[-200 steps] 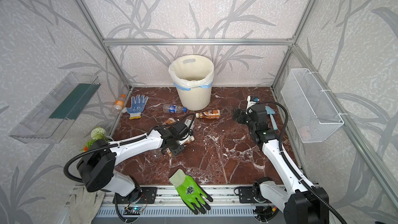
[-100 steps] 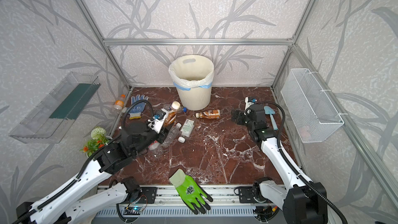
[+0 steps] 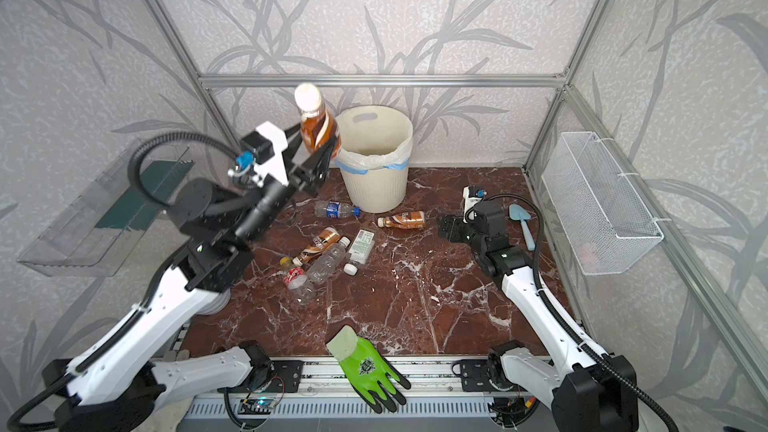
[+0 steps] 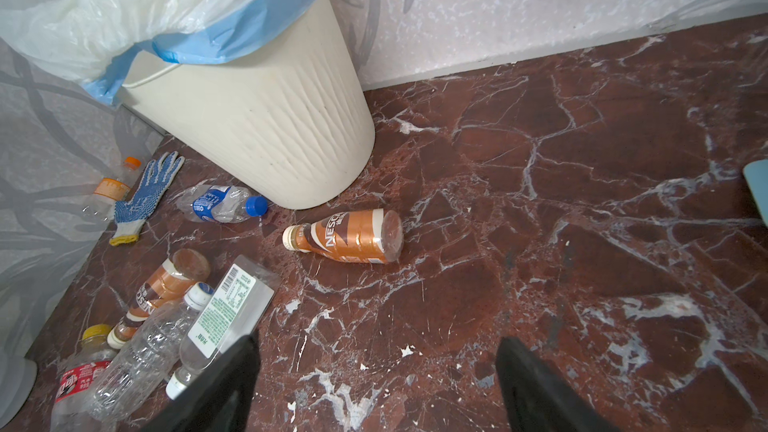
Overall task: Throw the plastic bottles in the bin
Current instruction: 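Lift the Nescafe bottle with the left gripper over the bin, then open the left gripper to drop the Nescafe bottle into the bin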
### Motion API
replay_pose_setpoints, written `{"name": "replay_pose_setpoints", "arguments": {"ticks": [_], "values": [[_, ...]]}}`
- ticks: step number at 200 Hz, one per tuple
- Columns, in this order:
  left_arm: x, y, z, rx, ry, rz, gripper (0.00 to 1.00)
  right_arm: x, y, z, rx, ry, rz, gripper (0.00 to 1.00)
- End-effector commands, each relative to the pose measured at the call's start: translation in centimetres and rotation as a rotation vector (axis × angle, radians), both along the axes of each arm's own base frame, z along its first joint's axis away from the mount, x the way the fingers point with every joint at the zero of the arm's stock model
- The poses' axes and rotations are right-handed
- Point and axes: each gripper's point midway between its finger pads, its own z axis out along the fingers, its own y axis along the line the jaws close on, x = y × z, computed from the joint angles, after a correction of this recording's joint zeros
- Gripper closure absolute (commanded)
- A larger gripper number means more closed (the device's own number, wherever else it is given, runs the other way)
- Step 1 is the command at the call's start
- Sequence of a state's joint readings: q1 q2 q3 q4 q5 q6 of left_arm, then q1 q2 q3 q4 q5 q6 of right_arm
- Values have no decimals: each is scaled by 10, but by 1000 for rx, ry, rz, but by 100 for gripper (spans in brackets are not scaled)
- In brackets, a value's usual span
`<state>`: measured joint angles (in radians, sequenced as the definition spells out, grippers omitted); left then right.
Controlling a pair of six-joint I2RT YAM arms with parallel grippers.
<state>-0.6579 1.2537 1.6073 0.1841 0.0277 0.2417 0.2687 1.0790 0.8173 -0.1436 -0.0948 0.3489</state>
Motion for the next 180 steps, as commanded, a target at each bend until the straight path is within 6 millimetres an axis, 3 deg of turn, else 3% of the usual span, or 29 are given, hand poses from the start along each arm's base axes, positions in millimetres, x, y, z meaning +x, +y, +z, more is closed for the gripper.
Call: {"name": "replay_pose_setpoints", "arguments": {"ticks": [1, 14, 22, 43, 88, 103, 105, 112, 115, 121, 124, 155, 180], "values": [[97, -20, -27, 12, 272, -14, 34, -1, 6, 8, 16, -22, 5, 11], [138, -34, -53, 81, 435, 26, 21, -3, 10, 4, 15, -17, 13, 11], [151, -39, -68, 109, 513, 44, 2, -5, 12, 3, 19, -16, 17, 11], [164, -35, -96, 136, 644, 86, 1, -10, 15, -1, 24, -6, 34, 10], [120, -8, -71, 179, 623, 105, 1, -10, 19, -2, 17, -3, 58, 11], [111, 2, -80, 218, 649, 134, 1, -8, 23, -3, 10, -3, 73, 11], [101, 8, -64, 196, 610, 137, 1, -7, 24, -4, 6, -3, 79, 11], [100, 12, -73, 199, 603, 152, 1, -6, 28, -4, -13, -8, 107, 10], [93, 18, -64, 174, 570, 162, 1, -5, 30, -4, -22, -5, 122, 10], [91, 23, -72, 161, 542, 181, 1, -4, 34, -4, -44, 2, 151, 10], [86, 28, -66, 140, 502, 190, 1, -2, 36, -5, -58, 9, 168, 10], [49, 72, -98, 101, 448, 292, 1, 4, 56, -24, -263, 117, 375, 10], [24, 99, -141, 123, 494, 363, 1, 13, 65, -36, -411, 167, 488, 9]]}}
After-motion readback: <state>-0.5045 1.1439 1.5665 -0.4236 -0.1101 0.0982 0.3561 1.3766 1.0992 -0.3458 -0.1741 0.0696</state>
